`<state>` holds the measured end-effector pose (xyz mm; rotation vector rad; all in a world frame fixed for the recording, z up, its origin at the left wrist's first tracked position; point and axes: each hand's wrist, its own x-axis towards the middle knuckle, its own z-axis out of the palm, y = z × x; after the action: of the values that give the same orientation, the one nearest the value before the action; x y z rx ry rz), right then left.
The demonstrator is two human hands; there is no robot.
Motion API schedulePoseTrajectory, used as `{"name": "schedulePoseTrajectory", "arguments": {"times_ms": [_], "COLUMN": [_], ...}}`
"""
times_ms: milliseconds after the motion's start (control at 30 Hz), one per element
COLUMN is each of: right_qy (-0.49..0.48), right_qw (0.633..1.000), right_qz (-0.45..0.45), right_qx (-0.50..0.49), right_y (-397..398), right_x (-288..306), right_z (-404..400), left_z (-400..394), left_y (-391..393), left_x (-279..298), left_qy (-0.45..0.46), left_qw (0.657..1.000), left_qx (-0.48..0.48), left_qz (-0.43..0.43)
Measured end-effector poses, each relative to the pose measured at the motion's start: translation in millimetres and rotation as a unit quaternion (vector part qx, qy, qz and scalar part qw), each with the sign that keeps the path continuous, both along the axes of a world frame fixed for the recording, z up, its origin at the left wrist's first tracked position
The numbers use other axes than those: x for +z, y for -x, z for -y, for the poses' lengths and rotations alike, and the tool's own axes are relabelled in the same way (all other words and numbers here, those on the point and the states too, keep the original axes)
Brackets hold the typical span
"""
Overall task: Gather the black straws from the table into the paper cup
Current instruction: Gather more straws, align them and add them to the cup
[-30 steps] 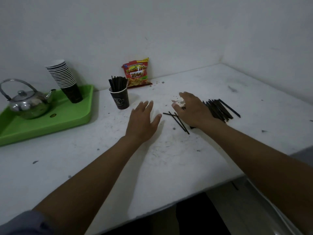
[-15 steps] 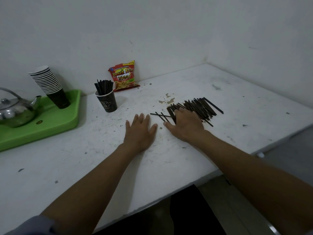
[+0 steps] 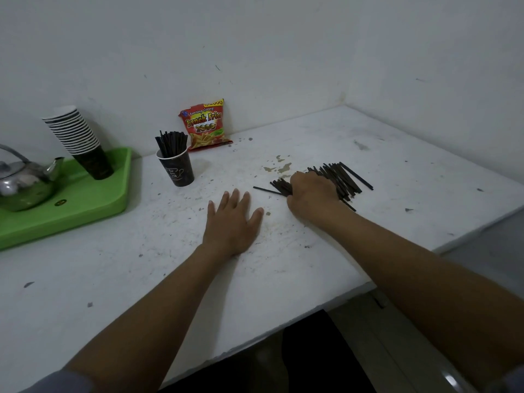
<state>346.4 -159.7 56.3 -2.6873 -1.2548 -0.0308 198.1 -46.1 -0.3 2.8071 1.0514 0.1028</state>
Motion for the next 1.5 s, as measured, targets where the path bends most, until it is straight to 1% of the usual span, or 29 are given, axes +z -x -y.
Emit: {"name": "schedulePoseTrajectory", "arguments": {"times_ms": [100, 233, 333, 500, 600, 700, 767, 867, 967, 1100, 1200, 1267, 1333, 1367, 1433, 1467, 1500], "right_qy": [0.013, 0.077, 0.139, 0.258, 0.296, 0.301, 0.277, 0.229, 0.217, 0.216, 0.182, 0.127, 0.034, -0.017, -0.122, -0.183, -0.242], "right_qw": [0.999, 0.994, 0.987, 0.965, 0.954, 0.952, 0.959, 0.971, 0.973, 0.972, 0.976, 0.98, 0.98, 0.978, 0.966, 0.953, 0.932], "right_qz": [-0.047, -0.076, -0.075, -0.037, -0.028, -0.046, -0.062, -0.059, -0.07, -0.087, -0.116, -0.15, -0.193, -0.207, -0.223, -0.239, -0.268], "right_qx": [0.001, 0.008, 0.009, 0.036, 0.044, 0.037, 0.025, 0.022, 0.038, 0.032, 0.038, 0.035, 0.024, 0.024, 0.033, 0.038, 0.042], "right_y": [-1.3, -6.0, -5.2, -1.6, -1.8, -1.4, -5.3, -10.8, -13.8, -15.7, -15.4, -18.4, -21.3, -21.6, -20.6, -18.0, -14.9], "right_x": [12.2, 29.6, 38.6, 46.9, 48.4, 48.7, 45.5, 37.5, 29.9, 24.1, 25.3, 22.3, 18.0, 17.5, 18.4, 20.9, 23.6], "right_z": [-6.2, -23.6, -37.7, -50.5, -50.1, -46.2, -44.1, -39.3, -36.6, -31.4, -24.8, -23.3, -26.3, -28.3, -32.3, -32.6, -33.4], "left_z": [-0.3, -1.0, -1.3, -0.8, 0.3, 0.9, 1.8, 2.3, 1.3, 1.6, 2.8, 2.5, 2.3, 2.8, 7.0, 9.7, 11.8], "left_y": [-0.4, -0.1, -0.1, 0.2, 0.7, 1.7, 1.8, 1.5, 1.2, 1.3, 1.1, 1.3, 2.7, 3.8, 6.9, 9.1, 11.6], "left_x": [-1.6, -3.3, -3.2, -2.6, -1.4, 0.0, 0.8, 1.1, 0.1, 0.5, 1.6, 1.5, 1.9, 1.9, 4.1, 6.4, 9.7], "left_qy": [-0.004, -0.009, -0.009, -0.011, -0.013, -0.01, -0.007, -0.005, -0.004, -0.002, 0.0, 0.003, 0.006, 0.011, 0.055, 0.091, 0.128], "left_qw": [1.0, 1.0, 1.0, 1.0, 1.0, 1.0, 1.0, 1.0, 1.0, 1.0, 1.0, 1.0, 0.999, 0.998, 0.988, 0.977, 0.962], "left_qx": [0.002, -0.001, -0.002, -0.004, -0.005, -0.004, -0.004, -0.003, -0.001, 0.0, -0.002, -0.002, -0.008, -0.016, -0.032, -0.028, -0.015], "left_qz": [0.005, 0.009, 0.008, 0.01, 0.011, 0.006, 0.005, 0.009, 0.01, 0.014, 0.015, 0.017, 0.031, 0.054, 0.142, 0.193, 0.239]}}
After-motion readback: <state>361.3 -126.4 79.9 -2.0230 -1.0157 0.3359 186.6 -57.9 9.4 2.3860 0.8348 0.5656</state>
